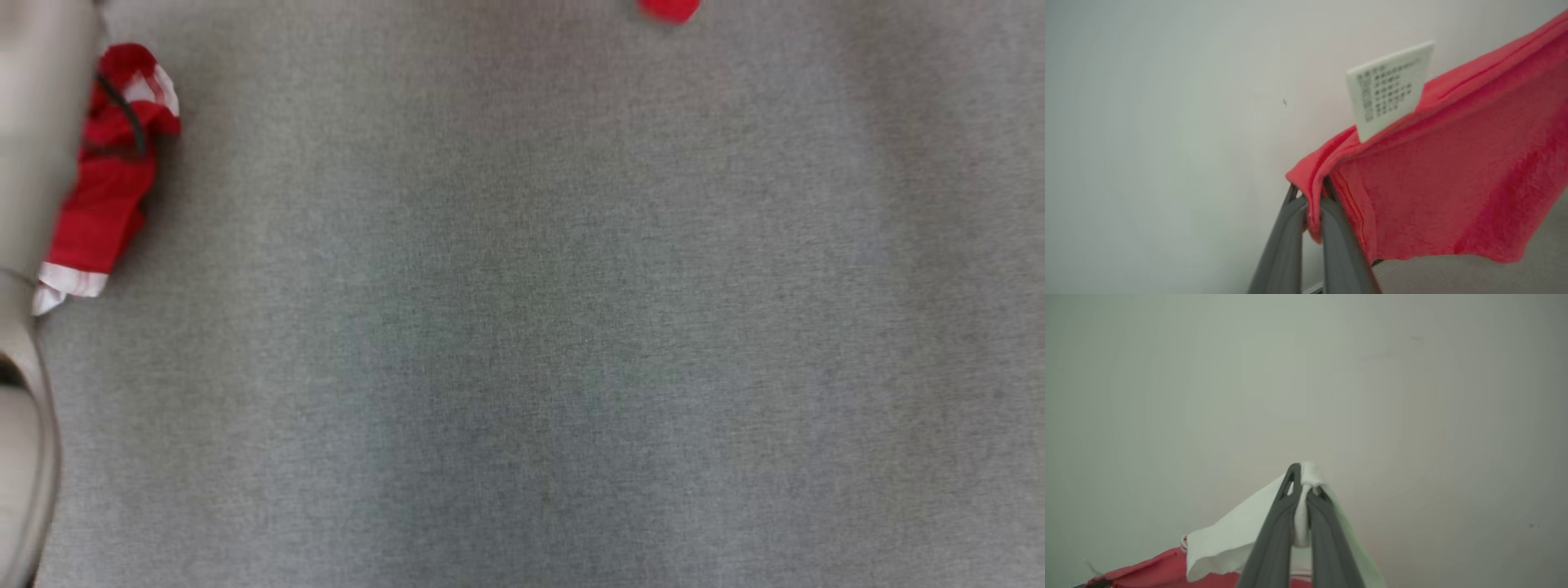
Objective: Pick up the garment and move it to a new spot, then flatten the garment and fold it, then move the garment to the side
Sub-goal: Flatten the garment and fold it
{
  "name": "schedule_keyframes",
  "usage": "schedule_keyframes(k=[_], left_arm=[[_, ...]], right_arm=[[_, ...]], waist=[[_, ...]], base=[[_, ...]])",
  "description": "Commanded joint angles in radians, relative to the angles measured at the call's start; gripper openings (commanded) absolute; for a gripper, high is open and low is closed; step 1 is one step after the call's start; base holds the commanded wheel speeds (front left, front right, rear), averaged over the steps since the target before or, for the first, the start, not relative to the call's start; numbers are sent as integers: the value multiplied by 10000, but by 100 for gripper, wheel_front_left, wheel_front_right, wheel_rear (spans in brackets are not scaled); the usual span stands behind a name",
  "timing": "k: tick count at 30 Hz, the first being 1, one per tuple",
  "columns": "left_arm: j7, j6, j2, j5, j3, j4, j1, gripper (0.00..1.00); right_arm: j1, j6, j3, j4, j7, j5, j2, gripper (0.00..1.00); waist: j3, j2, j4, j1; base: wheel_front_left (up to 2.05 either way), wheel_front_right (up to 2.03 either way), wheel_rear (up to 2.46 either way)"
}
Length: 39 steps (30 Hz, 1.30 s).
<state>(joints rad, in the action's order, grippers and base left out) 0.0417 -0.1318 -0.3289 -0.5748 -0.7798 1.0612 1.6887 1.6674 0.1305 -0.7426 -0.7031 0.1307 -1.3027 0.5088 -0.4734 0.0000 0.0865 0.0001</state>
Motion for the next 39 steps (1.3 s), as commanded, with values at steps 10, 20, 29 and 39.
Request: schedule_keyframes(k=[10,20,29,39], left_arm=[[-1316,26,-1503,-2109,-2615,-2159,-3143,0],[-3345,26,-3505,-3918,-4597,-5248,-5088,0],[-5920,98,-4979,-5117,-4935,-8238,-7010,0],[-7674,900,-6199,-6034,-4994,-11444,-8873,0]], right_arm=[[-3224,2,-1581,2105,-1251,-1141,1263,0],[-5860,2,-3001,4154,-3590,-2402,2919,0],[-7983,2,-4228,5873,-5460,-3590,4592,0],[-9644,2,-5143,8257,-6434,-4148,6745,0]], waist=[[1845,0,155,-1],[3457,0,273,-1],[4507,0,183,-1],[4726,0,95,-1]], base=[[0,0,0],[0,0,0],[0,0,0],[0,0,0]])
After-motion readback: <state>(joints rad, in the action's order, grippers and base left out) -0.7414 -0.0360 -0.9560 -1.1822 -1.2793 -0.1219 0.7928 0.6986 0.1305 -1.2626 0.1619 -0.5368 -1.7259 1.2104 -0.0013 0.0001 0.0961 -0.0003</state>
